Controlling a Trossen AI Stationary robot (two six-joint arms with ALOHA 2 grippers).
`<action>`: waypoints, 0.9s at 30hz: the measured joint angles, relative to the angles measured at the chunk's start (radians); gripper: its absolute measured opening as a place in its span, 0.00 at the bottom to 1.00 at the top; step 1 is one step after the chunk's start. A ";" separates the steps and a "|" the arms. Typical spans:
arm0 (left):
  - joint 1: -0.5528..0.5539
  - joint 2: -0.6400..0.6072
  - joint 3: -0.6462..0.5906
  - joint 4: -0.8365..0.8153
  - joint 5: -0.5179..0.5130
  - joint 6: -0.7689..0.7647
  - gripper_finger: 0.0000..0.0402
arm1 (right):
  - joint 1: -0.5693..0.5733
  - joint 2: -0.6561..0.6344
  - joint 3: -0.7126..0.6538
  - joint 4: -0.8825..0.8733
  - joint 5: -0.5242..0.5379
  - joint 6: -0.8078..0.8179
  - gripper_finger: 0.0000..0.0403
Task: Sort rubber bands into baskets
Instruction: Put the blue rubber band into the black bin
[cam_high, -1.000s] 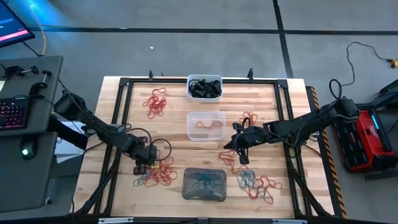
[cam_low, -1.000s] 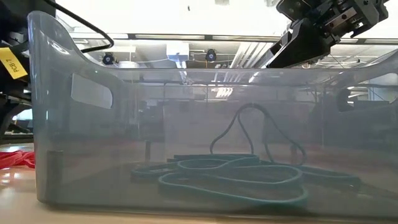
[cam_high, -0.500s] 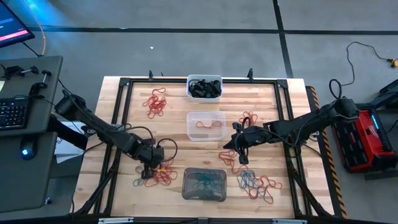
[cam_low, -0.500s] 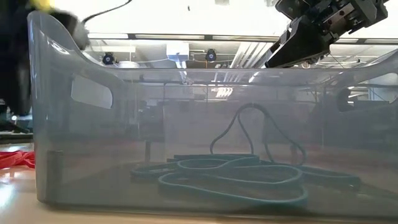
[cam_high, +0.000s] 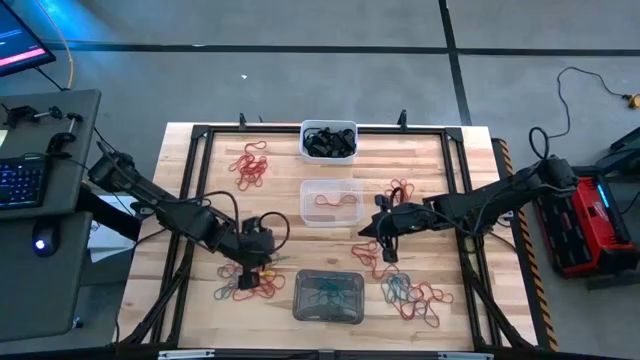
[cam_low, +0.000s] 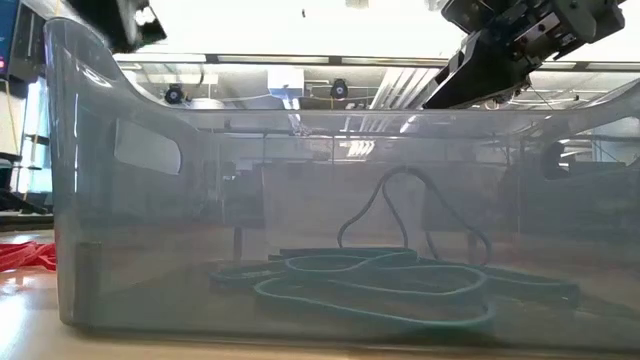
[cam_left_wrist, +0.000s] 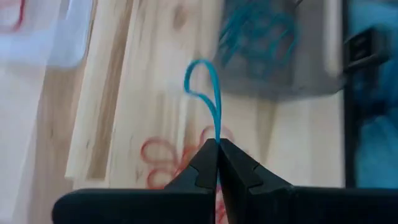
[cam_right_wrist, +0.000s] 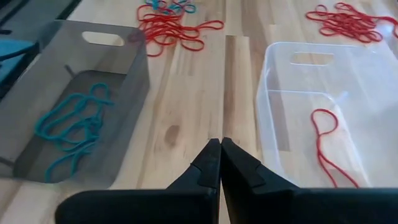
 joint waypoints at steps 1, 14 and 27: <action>0.003 0.004 0.014 0.014 0.000 0.007 0.00 | 0.000 0.001 0.000 0.000 0.008 0.000 0.00; 0.056 0.258 0.210 0.176 0.032 0.358 0.00 | -0.002 0.024 0.000 0.051 0.065 -0.012 0.00; 0.095 0.507 0.340 0.253 0.190 0.562 0.00 | -0.002 0.024 0.000 0.050 0.078 0.018 0.00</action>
